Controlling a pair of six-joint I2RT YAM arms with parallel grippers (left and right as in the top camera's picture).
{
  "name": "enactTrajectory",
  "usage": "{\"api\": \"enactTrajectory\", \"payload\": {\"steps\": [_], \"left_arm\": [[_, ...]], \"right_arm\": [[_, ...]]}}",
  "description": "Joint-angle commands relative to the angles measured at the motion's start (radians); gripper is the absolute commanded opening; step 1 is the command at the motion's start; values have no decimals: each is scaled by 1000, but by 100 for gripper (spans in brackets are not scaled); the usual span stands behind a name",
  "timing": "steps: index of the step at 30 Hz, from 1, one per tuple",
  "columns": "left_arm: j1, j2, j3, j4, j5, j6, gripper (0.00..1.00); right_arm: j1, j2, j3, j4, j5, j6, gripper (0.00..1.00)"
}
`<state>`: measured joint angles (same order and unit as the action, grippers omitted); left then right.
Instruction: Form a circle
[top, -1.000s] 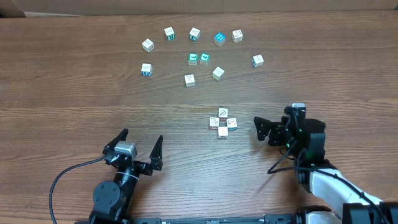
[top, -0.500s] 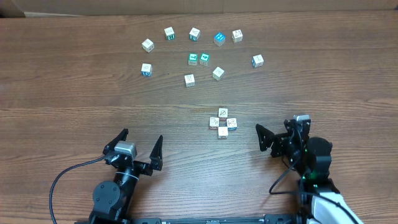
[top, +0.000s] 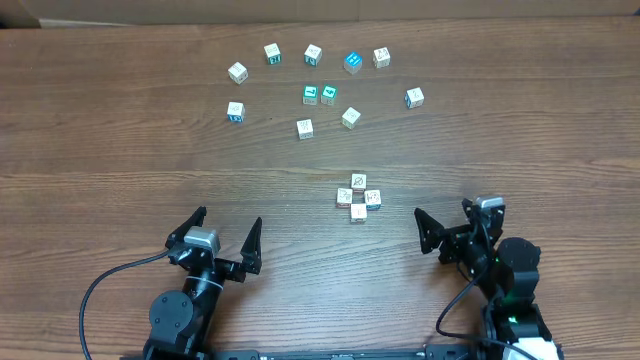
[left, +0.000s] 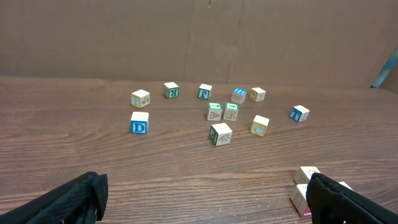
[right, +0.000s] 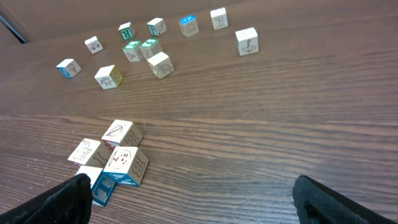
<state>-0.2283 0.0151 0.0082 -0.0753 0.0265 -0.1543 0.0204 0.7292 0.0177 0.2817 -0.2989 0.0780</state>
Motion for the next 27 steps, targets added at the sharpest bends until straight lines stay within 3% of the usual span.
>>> {"api": "enactTrajectory", "payload": {"steps": [1, 18, 27], "left_arm": [[6, -11, -3, -1, 14, -7, 100], [6, -11, -3, -1, 14, -7, 100], [6, -11, -3, -1, 14, -7, 100]], "right_arm": [[-3, -69, -10, -48, 26, -8, 100], [-3, -394, -10, -348, 55, -43, 100], [-3, -574, -10, -346, 50, -42, 100]]}}
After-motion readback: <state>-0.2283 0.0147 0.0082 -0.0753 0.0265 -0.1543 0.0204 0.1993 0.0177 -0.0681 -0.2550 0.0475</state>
